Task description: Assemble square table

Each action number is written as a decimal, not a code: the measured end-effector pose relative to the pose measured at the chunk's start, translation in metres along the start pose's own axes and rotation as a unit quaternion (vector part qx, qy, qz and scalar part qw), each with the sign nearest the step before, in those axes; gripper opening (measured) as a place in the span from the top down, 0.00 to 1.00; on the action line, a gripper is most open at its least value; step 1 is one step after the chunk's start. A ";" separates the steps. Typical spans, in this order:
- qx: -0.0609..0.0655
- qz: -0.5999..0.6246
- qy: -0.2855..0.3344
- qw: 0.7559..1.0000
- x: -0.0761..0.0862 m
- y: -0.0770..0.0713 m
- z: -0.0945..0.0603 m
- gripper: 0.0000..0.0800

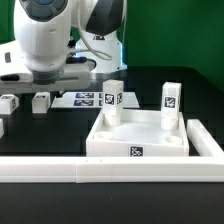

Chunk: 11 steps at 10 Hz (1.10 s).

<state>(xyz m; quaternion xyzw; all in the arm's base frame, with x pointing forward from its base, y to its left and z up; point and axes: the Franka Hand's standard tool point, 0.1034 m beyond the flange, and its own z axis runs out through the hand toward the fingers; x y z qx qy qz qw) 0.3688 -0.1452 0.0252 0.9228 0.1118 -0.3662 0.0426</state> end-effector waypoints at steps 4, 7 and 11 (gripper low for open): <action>-0.002 0.010 0.001 1.000 -0.004 -0.011 0.022 0.19; -0.002 0.002 0.004 1.000 -0.003 -0.011 0.027 0.19; -0.004 -0.001 0.006 1.000 -0.002 -0.013 0.026 0.50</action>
Offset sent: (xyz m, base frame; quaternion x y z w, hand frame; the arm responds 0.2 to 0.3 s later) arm -0.0188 0.0002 -0.0117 -0.0317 0.0124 0.0488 0.9982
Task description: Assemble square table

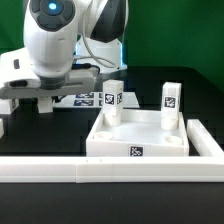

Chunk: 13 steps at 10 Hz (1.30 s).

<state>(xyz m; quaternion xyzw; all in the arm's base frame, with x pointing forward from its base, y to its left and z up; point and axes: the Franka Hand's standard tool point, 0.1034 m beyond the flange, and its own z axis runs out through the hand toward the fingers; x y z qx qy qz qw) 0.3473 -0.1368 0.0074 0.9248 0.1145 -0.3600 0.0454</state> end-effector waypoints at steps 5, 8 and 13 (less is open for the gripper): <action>0.000 0.000 0.000 1.000 0.000 0.000 0.000 0.64; 0.017 -0.009 -0.008 1.000 0.002 -0.011 -0.039 0.64; 0.023 -0.013 0.015 1.000 0.003 -0.009 -0.078 0.64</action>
Offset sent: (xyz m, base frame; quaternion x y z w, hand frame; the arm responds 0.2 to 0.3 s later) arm 0.0000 0.0000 0.0000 0.0000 0.0000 0.0000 1.0000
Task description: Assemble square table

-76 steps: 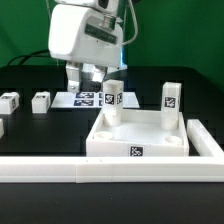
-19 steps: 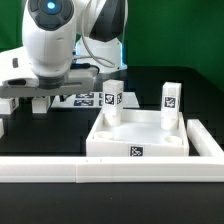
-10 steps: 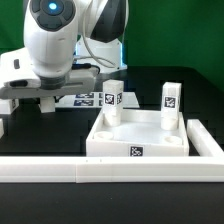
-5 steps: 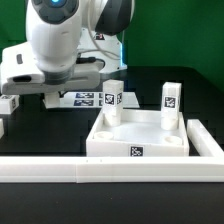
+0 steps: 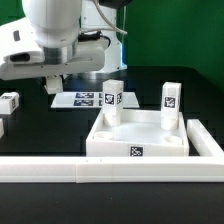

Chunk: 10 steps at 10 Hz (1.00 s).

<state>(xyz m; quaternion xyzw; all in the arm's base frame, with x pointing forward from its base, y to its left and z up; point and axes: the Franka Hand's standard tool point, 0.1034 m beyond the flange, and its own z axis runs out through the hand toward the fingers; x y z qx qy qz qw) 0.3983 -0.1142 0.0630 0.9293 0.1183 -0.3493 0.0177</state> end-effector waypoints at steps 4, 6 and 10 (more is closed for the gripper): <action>0.005 0.008 0.117 0.993 0.016 0.005 -0.019 0.64; 0.021 0.017 0.173 0.985 0.023 0.011 -0.043 0.64; 0.003 0.021 0.263 0.964 0.032 0.020 -0.069 0.64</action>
Offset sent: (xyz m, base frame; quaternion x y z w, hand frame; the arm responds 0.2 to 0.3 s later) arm 0.0315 0.0095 0.0120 0.0532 0.0793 0.0438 0.9945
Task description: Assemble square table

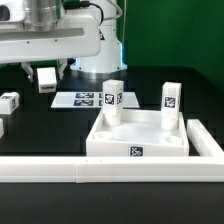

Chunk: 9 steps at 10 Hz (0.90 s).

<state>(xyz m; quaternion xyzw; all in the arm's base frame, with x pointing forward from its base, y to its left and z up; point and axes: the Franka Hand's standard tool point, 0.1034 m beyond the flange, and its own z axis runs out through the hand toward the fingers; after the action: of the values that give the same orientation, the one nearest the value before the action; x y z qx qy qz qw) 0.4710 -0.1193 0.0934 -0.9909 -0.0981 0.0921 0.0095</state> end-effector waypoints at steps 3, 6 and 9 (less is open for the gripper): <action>-0.028 -0.004 0.098 0.995 -0.001 0.012 0.000 0.64; -0.018 0.032 0.145 0.989 0.007 0.006 -0.001 0.64; -0.016 0.062 0.202 0.977 0.029 0.010 -0.020 0.64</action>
Offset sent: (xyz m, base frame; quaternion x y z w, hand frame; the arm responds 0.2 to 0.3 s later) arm 0.0000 0.0000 0.0000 0.0000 0.1938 0.0000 0.9810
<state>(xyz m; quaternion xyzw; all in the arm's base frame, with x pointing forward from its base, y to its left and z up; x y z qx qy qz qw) 0.5042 -0.1231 0.1075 -0.9932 -0.0338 -0.1114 0.0079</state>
